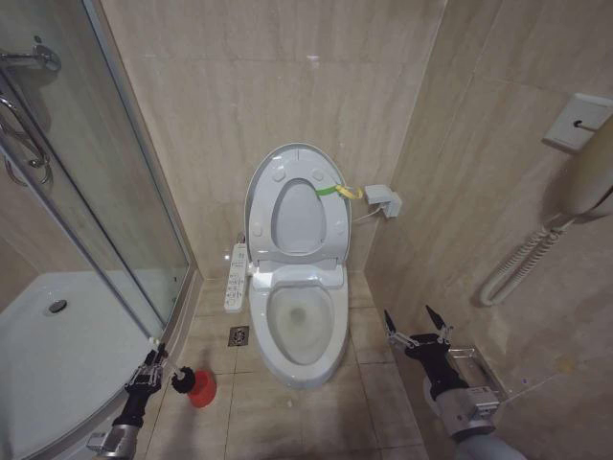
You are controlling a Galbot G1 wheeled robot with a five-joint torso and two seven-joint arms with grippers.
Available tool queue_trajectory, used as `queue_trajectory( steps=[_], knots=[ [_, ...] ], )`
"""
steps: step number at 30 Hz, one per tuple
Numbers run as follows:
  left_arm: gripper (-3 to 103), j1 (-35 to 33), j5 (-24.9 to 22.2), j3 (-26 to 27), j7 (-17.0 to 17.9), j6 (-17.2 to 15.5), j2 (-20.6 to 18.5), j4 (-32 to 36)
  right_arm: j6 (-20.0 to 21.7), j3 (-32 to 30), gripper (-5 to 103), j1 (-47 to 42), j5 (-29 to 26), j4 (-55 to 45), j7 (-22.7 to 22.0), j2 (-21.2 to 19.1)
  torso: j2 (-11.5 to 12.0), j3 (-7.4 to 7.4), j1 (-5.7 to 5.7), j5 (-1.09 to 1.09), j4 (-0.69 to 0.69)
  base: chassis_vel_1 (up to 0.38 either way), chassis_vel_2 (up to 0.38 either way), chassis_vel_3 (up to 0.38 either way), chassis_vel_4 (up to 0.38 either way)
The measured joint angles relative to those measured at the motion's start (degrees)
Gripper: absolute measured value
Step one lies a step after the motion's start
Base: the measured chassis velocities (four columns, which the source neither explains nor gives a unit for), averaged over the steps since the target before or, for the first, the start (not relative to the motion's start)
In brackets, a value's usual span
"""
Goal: Open the toilet lid, clean the toilet bowl with a toilet brush, close the toilet lid, and flush.
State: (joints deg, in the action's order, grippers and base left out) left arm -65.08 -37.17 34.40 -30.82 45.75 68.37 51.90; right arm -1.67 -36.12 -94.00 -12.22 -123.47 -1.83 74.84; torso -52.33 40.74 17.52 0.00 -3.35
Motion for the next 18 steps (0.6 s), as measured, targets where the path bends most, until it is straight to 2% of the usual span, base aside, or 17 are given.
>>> queue_trajectory(
  steps=[18],
  knots=[
    [18, 0.43, -0.31, -1.18, 0.2, -0.75, 0.05, 1.0, 0.0, 0.0, 100, 0.0, 0.0, 0.0, 0.0, 0.0, 0.0, 0.0, 0.0, 0.0, 0.0, 0.0, 0.0, 0.0, 0.0]
  ],
)
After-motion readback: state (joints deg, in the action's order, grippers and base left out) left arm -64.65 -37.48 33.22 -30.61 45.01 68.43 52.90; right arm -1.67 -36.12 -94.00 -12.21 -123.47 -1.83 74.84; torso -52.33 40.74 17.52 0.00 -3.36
